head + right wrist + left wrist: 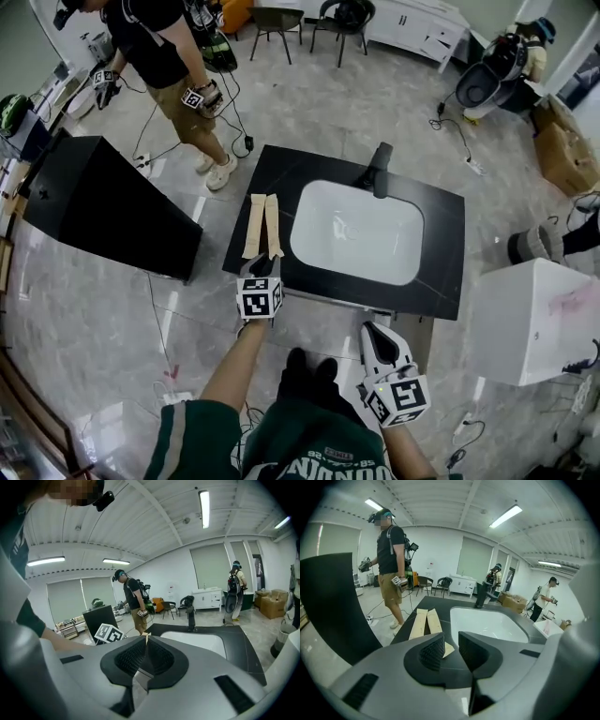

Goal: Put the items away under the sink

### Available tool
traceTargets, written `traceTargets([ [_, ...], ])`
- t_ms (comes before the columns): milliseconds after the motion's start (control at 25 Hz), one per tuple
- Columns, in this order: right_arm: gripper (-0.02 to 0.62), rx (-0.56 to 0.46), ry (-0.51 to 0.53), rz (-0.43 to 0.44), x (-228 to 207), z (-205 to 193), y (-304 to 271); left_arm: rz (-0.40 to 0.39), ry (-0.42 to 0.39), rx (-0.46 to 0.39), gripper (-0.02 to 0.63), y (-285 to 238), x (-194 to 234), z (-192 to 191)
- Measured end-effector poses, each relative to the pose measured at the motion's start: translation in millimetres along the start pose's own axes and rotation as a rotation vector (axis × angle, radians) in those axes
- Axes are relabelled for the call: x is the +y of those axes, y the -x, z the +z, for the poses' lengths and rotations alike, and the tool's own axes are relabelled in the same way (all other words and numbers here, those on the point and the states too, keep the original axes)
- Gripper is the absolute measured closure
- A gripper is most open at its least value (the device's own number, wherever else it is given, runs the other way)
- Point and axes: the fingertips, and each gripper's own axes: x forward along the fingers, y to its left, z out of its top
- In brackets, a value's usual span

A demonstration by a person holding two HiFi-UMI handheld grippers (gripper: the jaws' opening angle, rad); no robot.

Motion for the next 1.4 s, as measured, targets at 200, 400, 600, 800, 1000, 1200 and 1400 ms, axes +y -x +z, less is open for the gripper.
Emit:
traceTargets([
  [200, 0.552, 0.034, -0.028, -0.053, -16.5, -16.0, 4.1, 0.028, 0.057, 0.072, 0.523, -38.4, 18.6, -20.0],
  [400, 0.552, 0.058, -0.056, -0.104, -30.0, -26.4, 10.3, 0.064, 0.038, 0.133, 0.523, -67.3, 32.9, -31.7],
  [600, 0.552, 0.071, -0.076, -0.13, -36.8, -30.2, 10.2, 0.044, 0.044, 0.164, 0.523, -84.7, 33.5, -33.8],
  [800, 0.552, 0.068, -0.087, -0.135, -36.0, -30.4, 7.7, 0.056, -0.004, 0.204, 0.52, -101.8, 34.6, -48.2],
  [1000, 0.552, 0.072, -0.088, -0.14, -35.2, -33.1, 12.3, 0.084, -0.01, 0.199, 0.489, -104.4, 39.6, -59.6],
  [1200, 0.552, 0.077, -0.098, -0.149, -33.3, -37.8, 14.7, 0.059, -0.012, 0.203, 0.506, -107.6, 38.0, -59.2],
  [1400, 0.552, 0.071, -0.098, -0.156, -34.3, -41.4, 22.4, 0.035, -0.114, 0.135, 0.572, -94.9, 20.0, -42.7],
])
